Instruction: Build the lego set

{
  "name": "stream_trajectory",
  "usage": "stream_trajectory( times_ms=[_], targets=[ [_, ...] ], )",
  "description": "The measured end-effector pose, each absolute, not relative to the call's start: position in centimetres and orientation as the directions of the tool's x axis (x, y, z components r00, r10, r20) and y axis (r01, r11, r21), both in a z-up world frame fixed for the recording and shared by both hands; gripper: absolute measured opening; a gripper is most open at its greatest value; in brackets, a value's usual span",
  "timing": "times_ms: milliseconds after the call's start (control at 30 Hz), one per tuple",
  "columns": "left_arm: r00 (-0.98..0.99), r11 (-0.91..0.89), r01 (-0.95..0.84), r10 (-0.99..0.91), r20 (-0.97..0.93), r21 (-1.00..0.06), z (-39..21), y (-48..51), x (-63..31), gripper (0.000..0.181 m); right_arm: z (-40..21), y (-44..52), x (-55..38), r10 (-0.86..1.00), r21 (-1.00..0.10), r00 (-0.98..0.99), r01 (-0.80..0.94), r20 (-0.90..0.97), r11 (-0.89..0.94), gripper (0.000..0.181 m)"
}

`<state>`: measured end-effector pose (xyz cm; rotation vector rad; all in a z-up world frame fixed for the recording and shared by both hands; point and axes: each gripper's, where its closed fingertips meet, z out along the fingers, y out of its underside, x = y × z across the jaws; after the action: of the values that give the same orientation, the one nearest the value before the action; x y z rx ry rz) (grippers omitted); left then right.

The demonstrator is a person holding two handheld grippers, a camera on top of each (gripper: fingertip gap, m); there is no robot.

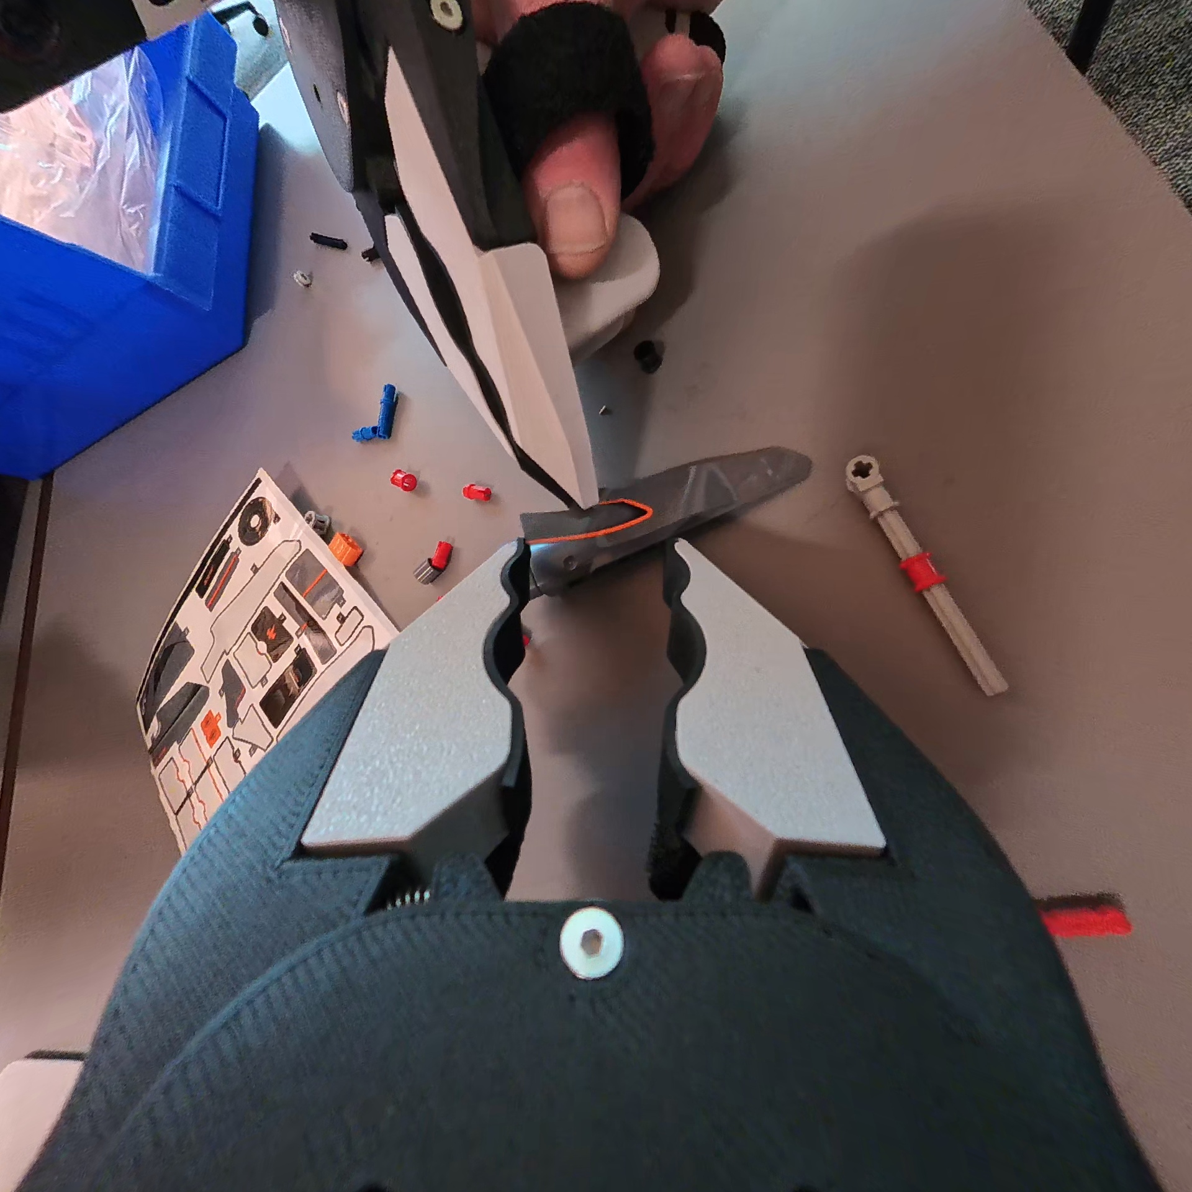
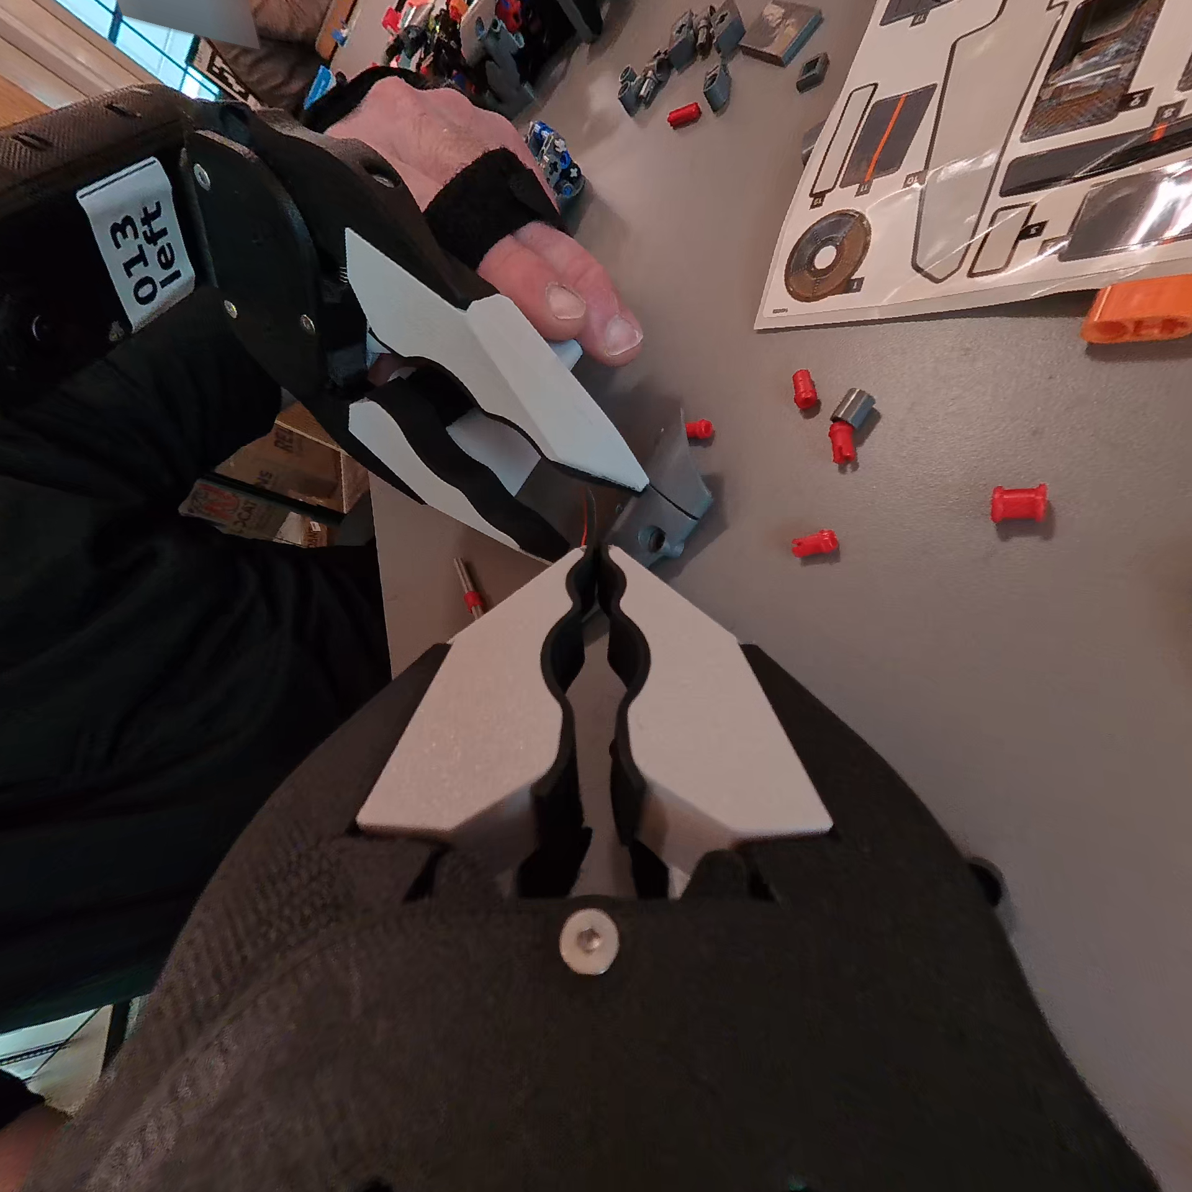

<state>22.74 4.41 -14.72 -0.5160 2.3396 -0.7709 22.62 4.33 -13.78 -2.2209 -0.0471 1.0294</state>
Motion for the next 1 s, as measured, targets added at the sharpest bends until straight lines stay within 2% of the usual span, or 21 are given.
stream_trajectory(
  times_ms=[533,1000],
  targets=[
    [-0.731,0.753,-0.166,-0.528,-0.433,-0.637,-14.7,4.2,22.8,0.036,-14.2,4.6,22.8,0.285,-0.626,0.757,-0.203,-0.588,-0.753,0.0],
    [-0.714,0.762,-0.185,-0.538,-0.447,-0.621,-14.5,5.3,23.2,0.044,-13.9,4.5,22.8,0.298,-0.642,0.757,-0.202,-0.581,-0.739,0.0]
  ],
)
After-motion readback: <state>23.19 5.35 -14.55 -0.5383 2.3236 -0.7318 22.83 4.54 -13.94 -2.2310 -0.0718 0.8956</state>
